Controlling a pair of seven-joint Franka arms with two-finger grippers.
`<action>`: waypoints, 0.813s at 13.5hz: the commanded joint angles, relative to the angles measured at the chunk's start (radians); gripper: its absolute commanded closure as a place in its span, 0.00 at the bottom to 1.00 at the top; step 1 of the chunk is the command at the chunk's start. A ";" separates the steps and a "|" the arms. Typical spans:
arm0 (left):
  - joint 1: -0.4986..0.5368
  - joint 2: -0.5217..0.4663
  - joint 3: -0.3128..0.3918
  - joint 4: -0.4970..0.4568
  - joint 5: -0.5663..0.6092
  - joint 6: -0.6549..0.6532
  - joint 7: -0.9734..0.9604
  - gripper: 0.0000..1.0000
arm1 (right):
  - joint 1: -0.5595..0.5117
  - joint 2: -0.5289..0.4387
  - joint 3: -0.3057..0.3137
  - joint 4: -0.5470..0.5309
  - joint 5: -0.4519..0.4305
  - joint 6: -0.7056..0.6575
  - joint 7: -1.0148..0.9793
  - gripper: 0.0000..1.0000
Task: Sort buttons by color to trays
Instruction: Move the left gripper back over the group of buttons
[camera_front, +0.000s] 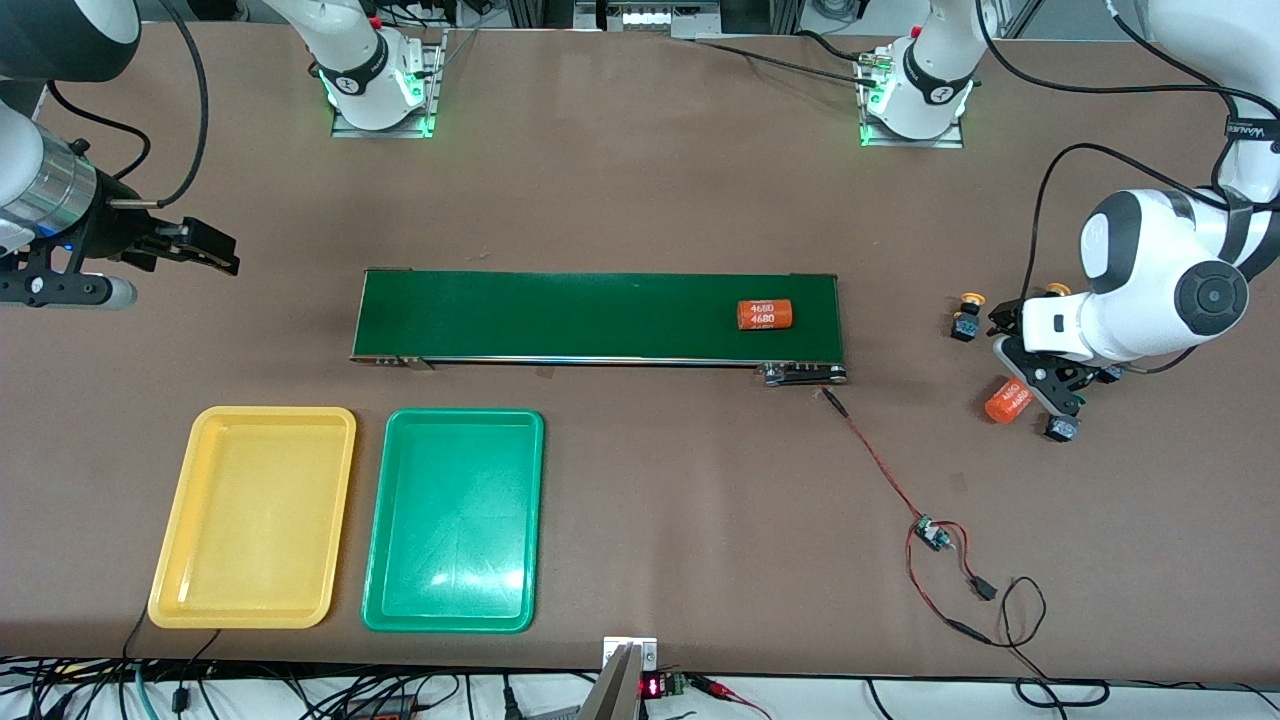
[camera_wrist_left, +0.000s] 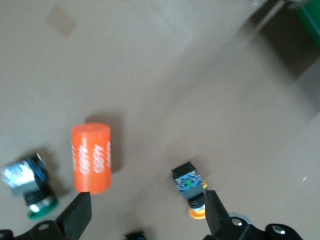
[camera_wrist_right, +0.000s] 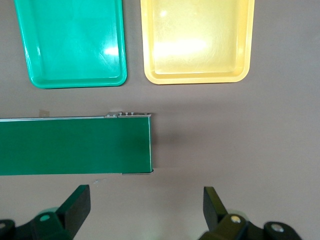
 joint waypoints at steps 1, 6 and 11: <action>-0.004 -0.024 -0.002 -0.030 -0.022 -0.022 -0.174 0.00 | -0.001 -0.005 0.002 -0.001 -0.003 -0.010 0.011 0.00; -0.005 -0.054 -0.002 -0.168 -0.083 0.092 -0.274 0.00 | -0.003 -0.005 0.002 -0.001 -0.003 -0.009 0.009 0.00; -0.004 -0.065 -0.001 -0.280 -0.105 0.210 -0.299 0.00 | -0.003 -0.005 0.002 -0.001 -0.003 -0.010 0.008 0.00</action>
